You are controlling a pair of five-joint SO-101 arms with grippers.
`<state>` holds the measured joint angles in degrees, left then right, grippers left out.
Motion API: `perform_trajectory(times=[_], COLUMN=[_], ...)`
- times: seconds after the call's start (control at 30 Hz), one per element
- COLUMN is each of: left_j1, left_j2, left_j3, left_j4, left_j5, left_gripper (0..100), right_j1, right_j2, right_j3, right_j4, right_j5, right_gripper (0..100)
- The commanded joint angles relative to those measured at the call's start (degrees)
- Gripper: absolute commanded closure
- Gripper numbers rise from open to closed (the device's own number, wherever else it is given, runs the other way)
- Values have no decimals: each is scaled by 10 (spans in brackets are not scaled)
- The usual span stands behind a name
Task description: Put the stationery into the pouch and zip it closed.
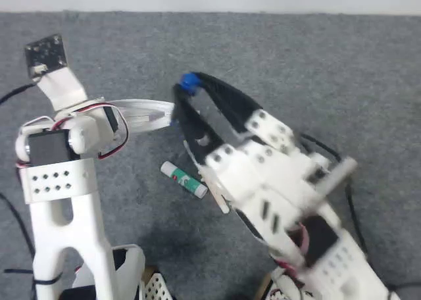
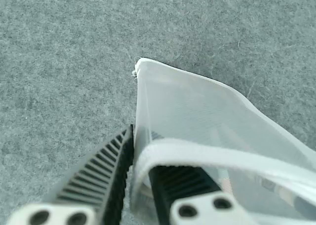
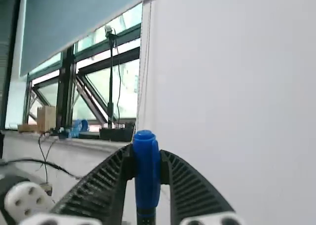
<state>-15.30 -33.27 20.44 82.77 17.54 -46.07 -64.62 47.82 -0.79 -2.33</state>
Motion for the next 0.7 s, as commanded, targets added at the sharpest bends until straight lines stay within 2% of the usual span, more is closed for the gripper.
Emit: perform_trajectory(times=[0.0,0.17,0.47,0.53,0.67], left_j1=[4,4,2,2,2], left_j2=[2,2,2,2,2], left_j3=[-8,-8,-8,-8,-8], left_j4=[-18,-18,-18,-18,-18], left_j5=[6,6,6,6,6], left_gripper=[988,988,988,988,988], right_j1=[-2,-2,-2,-2,-29], right_j2=[75,125,188,196,201], right_j3=[-4,-4,-4,0,37], right_j4=[-77,-130,-126,-126,-126], right_j5=[-1,-1,1,32,151], right_gripper=[992,992,992,992,992])
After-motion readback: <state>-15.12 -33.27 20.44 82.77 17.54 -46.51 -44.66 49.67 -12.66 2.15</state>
